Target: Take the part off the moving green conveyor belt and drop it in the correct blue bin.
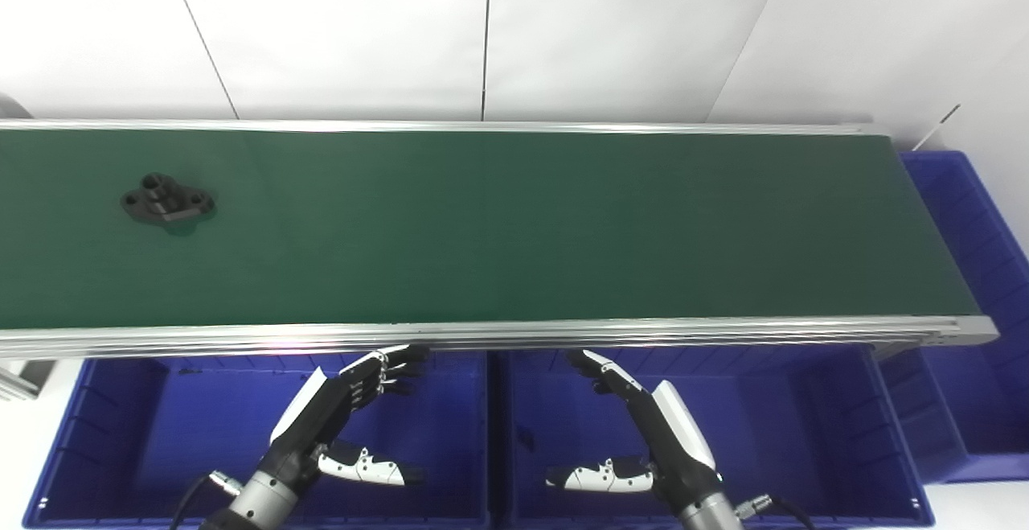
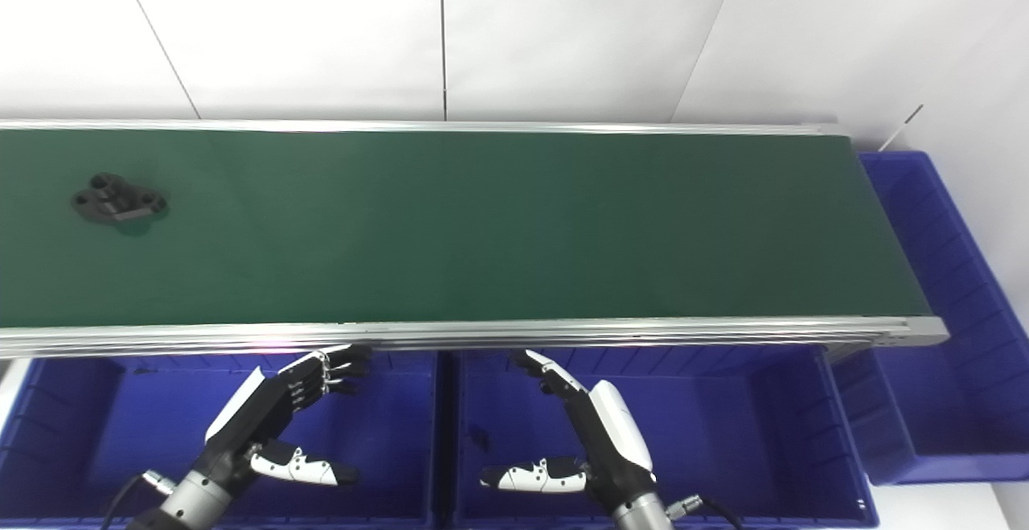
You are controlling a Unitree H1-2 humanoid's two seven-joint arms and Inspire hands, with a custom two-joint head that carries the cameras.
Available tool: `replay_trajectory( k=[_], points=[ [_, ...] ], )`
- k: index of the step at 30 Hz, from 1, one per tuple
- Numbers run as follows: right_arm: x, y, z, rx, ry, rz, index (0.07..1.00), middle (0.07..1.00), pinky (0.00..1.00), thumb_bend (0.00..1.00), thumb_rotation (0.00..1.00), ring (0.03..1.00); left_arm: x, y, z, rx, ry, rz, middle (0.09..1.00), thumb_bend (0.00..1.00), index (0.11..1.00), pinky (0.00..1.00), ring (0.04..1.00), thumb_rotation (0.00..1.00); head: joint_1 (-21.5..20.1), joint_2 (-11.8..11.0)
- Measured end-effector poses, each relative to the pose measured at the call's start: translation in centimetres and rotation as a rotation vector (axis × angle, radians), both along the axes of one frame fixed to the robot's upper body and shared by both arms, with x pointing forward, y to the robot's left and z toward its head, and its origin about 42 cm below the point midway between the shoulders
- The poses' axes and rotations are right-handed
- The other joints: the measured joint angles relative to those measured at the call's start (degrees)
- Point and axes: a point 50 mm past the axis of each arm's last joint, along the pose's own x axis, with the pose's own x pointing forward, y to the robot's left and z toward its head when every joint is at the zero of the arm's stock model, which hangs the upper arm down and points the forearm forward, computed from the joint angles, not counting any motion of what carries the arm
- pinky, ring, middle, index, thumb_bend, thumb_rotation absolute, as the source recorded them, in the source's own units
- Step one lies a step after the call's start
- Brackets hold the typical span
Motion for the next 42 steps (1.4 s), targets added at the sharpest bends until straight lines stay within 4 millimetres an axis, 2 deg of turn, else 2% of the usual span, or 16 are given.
replay_trajectory(
  k=[6,11,24,32,35,42],
  points=[
    [0.03,-0.04,0.02,0.010,0.001,-0.004,0.860,0.855,0.80,0.85,0.33,0.852,0.03,-0.01,0.10,0.009,-0.007,0.001,0.837,0.84,0.798,0.72,0.800,0.13,0.5,0.3],
    [0.05,-0.17,0.03,0.007,0.000,-0.003,0.858,0.847,0.76,0.85,0.33,0.830,0.04,-0.10,0.20,0.008,-0.011,-0.001,0.835,0.84,0.797,0.72,0.796,0.12,1.1,0.4],
    [0.13,-0.44,0.18,0.009,-0.003,-0.003,0.860,0.851,0.78,0.85,0.33,0.843,0.05,-0.29,0.27,0.005,-0.015,0.001,0.840,0.84,0.797,0.73,0.804,0.10,0.8,0.4],
    [0.11,-0.53,0.14,0.009,-0.002,-0.004,0.854,0.846,0.77,0.85,0.31,0.831,0.00,-0.47,0.21,0.007,-0.013,-0.003,0.839,0.85,0.792,0.73,0.800,0.17,1.1,-0.2],
    [0.08,-0.54,0.02,0.005,0.002,-0.003,0.853,0.848,0.77,0.85,0.32,0.837,-0.09,-0.56,0.04,0.011,-0.009,-0.002,0.840,0.85,0.791,0.73,0.799,0.17,1.1,-0.8],
    [0.04,-0.53,-0.23,-0.001,0.009,-0.002,0.853,0.846,0.77,0.85,0.32,0.833,-0.27,0.09,-0.29,0.036,0.003,-0.006,0.841,0.85,0.796,0.74,0.811,0.16,1.1,-0.5]
  ],
)
